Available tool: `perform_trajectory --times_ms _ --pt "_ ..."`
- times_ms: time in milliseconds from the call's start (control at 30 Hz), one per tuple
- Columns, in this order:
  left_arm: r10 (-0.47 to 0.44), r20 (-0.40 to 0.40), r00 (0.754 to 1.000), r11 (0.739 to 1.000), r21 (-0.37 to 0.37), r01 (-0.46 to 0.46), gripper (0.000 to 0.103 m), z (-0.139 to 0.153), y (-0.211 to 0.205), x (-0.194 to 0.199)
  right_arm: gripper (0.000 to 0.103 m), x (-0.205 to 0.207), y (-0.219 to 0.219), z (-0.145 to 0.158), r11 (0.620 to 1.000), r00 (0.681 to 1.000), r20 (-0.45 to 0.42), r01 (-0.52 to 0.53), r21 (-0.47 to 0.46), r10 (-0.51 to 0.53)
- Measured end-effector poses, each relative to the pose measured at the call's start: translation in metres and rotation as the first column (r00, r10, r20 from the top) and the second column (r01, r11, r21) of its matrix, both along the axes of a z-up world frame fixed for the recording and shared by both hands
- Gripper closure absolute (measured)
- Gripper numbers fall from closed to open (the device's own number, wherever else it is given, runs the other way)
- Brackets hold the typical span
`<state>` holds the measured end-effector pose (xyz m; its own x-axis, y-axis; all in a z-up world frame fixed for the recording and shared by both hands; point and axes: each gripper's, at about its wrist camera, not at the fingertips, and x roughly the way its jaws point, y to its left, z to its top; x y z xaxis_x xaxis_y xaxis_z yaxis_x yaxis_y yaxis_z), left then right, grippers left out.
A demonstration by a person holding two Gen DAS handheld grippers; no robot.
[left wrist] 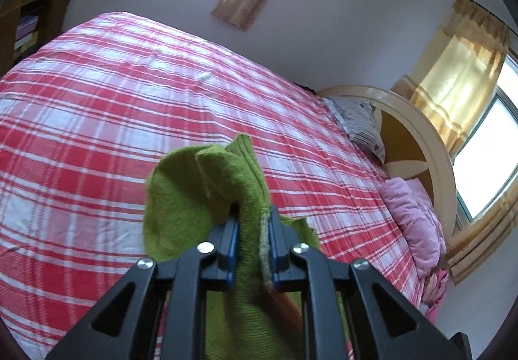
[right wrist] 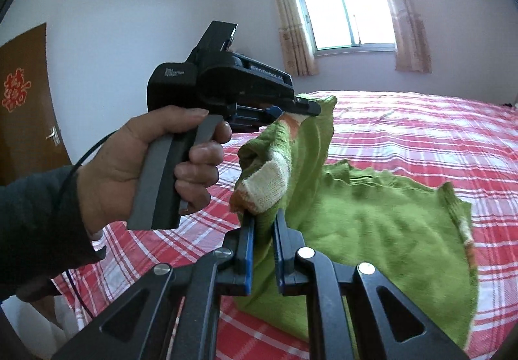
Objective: Fold small clothes
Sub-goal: 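Lift and fold the edge over with the left tool while the right tool holds the sweater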
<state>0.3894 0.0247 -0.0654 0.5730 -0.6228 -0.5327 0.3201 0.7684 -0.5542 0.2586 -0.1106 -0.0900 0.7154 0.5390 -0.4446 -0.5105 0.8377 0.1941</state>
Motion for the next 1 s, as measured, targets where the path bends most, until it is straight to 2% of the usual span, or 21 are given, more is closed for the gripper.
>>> perform_trajectory --times_ms 200,433,733,1000 --pt "-0.053 -0.010 0.999 0.999 0.004 0.053 0.087 -0.005 -0.038 0.005 0.093 -0.004 -0.035 -0.003 0.998 0.999 -0.027 0.045 0.045 -0.044" --pt "-0.127 -0.026 0.992 0.992 0.024 0.128 0.087 -0.014 -0.082 0.005 0.093 -0.015 -0.059 -0.014 0.996 0.996 -0.052 0.071 0.056 -0.068" --pt "-0.171 -0.033 0.985 0.984 0.044 0.172 0.087 -0.019 -0.115 0.007 0.097 -0.025 -0.103 -0.028 0.986 0.987 -0.106 0.132 0.100 -0.121" --pt "-0.229 -0.032 0.973 0.966 0.113 0.231 0.087 -0.029 -0.157 0.000 0.097 -0.038 -0.133 -0.042 0.973 0.973 -0.165 0.187 0.134 -0.164"
